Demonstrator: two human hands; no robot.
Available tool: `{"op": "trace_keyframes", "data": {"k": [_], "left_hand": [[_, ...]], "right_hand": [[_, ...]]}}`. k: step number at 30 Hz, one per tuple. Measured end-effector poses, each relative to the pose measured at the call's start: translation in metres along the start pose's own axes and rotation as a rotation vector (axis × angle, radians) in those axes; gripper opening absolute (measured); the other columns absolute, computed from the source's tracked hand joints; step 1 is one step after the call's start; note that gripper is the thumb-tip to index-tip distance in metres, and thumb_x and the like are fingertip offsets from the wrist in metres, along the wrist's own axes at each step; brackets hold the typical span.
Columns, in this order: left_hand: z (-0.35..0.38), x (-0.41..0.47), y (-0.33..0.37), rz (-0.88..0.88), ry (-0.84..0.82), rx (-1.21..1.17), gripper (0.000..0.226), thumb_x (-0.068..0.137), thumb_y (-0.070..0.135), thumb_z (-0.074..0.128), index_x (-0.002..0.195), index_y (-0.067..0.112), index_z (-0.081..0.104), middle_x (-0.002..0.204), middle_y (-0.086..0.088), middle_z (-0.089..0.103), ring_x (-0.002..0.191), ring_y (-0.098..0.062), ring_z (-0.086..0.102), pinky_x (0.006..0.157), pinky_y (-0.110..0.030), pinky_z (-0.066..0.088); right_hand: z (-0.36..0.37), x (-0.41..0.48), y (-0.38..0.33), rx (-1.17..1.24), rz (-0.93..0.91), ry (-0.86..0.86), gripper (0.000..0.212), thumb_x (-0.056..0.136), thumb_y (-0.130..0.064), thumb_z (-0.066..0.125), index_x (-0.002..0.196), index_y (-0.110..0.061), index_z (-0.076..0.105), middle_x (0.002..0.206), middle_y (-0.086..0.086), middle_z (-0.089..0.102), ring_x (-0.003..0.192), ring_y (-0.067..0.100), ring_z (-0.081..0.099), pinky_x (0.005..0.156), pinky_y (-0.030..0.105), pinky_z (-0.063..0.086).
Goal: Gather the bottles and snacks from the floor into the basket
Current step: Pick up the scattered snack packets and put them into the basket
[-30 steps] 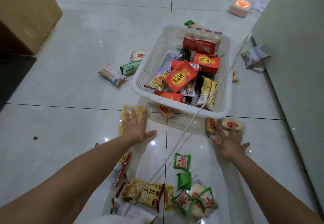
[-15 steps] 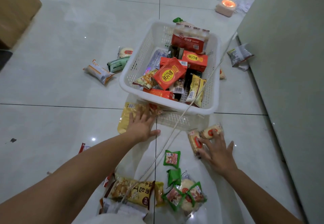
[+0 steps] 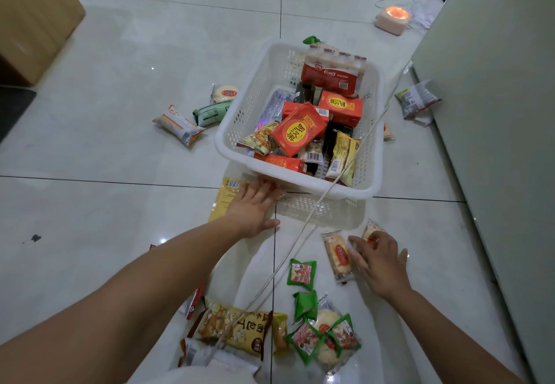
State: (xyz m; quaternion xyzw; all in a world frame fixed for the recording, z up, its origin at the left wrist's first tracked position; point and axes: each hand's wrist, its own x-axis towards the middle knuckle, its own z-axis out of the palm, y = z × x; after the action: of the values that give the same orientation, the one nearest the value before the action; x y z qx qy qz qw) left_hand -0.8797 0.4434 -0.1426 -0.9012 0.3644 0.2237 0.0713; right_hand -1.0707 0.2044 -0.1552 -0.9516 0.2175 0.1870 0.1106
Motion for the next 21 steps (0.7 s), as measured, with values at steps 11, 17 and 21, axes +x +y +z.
{"op": "trace_keyframes", "data": {"k": [11, 17, 21], "left_hand": [[-0.001, 0.017, 0.008, -0.057, 0.083, -0.014, 0.066, 0.095, 0.060, 0.027, 0.152, 0.036, 0.004, 0.159, -0.012, -0.012, 0.145, -0.033, -0.016, 0.117, -0.051, -0.010], [0.011, 0.015, 0.008, -0.062, 0.038, 0.025, 0.073, 0.094, 0.055, 0.037, 0.150, 0.037, -0.007, 0.159, -0.011, -0.016, 0.144, -0.034, -0.020, 0.111, -0.062, -0.010], [0.029, -0.008, -0.002, -0.235, 0.119, -0.077, 0.084, 0.091, 0.061, 0.039, 0.149, 0.032, -0.014, 0.157, -0.013, -0.023, 0.143, -0.039, -0.019, 0.110, -0.066, 0.000]], "right_hand": [[0.000, 0.009, -0.005, 0.154, 0.061, 0.148, 0.029, 0.093, -0.039, 0.051, 0.114, -0.022, 0.061, 0.124, 0.011, 0.041, 0.119, 0.029, 0.032, 0.096, 0.039, 0.037], [0.000, 0.010, -0.005, 0.322, 0.201, 0.211, 0.032, 0.082, -0.014, 0.066, 0.110, -0.011, 0.049, 0.120, 0.014, 0.040, 0.115, 0.030, 0.035, 0.084, 0.035, 0.040], [-0.003, 0.010, -0.006, 0.512, 0.493, 0.213, 0.079, 0.073, -0.018, 0.078, 0.136, -0.009, 0.031, 0.137, 0.019, 0.030, 0.126, 0.037, 0.031, 0.096, 0.046, 0.039]]}}
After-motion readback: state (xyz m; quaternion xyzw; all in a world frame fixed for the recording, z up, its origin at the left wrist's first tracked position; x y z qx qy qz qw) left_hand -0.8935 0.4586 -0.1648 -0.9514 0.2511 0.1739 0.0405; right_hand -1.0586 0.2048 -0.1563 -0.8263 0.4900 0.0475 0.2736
